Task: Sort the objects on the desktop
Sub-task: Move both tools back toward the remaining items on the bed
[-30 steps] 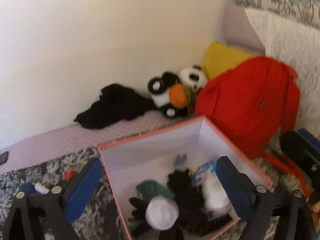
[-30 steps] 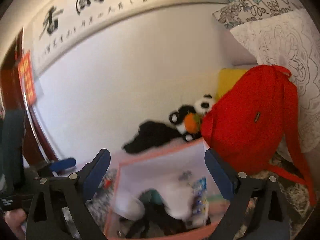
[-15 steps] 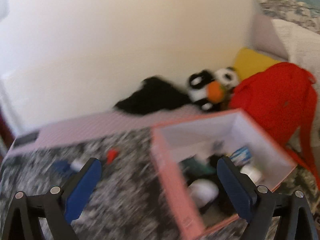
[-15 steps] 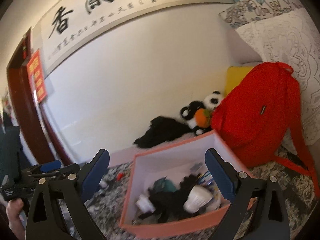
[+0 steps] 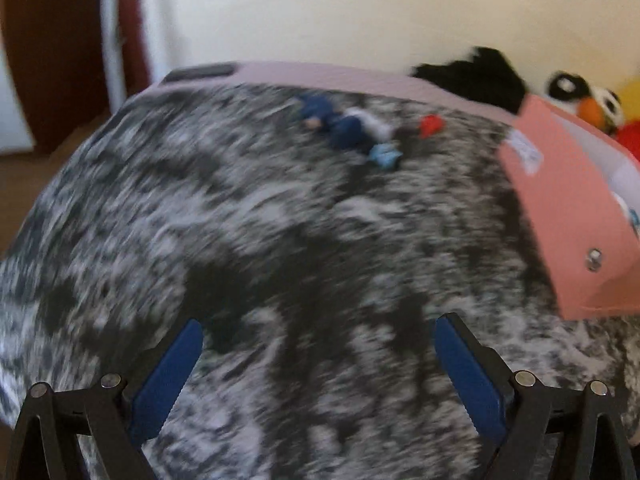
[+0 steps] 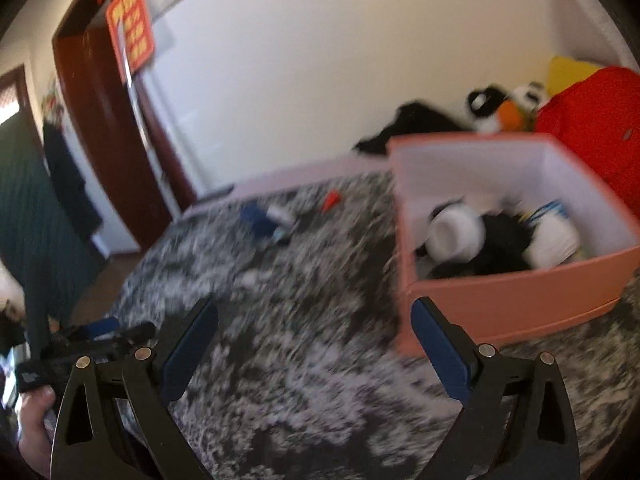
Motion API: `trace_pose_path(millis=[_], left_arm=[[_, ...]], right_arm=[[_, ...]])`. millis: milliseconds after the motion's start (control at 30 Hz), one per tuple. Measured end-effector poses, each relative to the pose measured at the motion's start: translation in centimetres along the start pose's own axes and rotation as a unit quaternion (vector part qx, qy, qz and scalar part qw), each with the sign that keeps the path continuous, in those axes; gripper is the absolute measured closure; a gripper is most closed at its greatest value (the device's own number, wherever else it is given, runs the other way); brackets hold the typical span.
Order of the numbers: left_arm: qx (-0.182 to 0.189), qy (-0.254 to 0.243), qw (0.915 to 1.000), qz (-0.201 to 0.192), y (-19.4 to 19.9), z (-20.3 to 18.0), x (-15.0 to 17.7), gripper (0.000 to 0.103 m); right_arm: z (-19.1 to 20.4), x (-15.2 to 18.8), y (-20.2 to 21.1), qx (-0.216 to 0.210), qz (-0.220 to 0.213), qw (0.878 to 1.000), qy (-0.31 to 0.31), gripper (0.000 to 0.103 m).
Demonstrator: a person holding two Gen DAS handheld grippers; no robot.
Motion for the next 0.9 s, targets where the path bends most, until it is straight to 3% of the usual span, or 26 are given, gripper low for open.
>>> trace_pose_path(millis=[200, 367, 733, 900], left_arm=[[-0.018, 0.041, 0.9989, 0.011, -1.9, 3.9, 0.0, 0.006], [-0.016, 0.064, 0.9977, 0.018, -4.3, 4.5, -2.8, 0.006], [0.028, 0.095, 0.9936, 0.055, -11.8, -1.5, -12.7, 0.006], [0.021, 0.091, 0.9933, 0.068, -15.9, -4.6, -15.7, 0.006]], right_arm=[[2.2, 1.5, -6.3, -0.007, 0.048, 0.999, 0.021, 0.004], [2.8, 1.2, -10.6, 0.002, 0.073, 0.997, 0.039, 0.004], [1.4, -1.1, -16.7, 0.008, 0.089, 0.995, 0.05, 0.004], [-0.3, -2.1, -18.9, 0.007, 0.093, 0.995, 0.04, 0.004]])
Point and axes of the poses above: each gripper's, at about its wrist camera, not at the fingertips, and y roughly against the way its jaws point, z to its left, x to its underside, the point moved 3 cm from there along -y, roughly the way its jaws point, and after that the axes turned 11 degrees about -x, right-handed, at the moved point
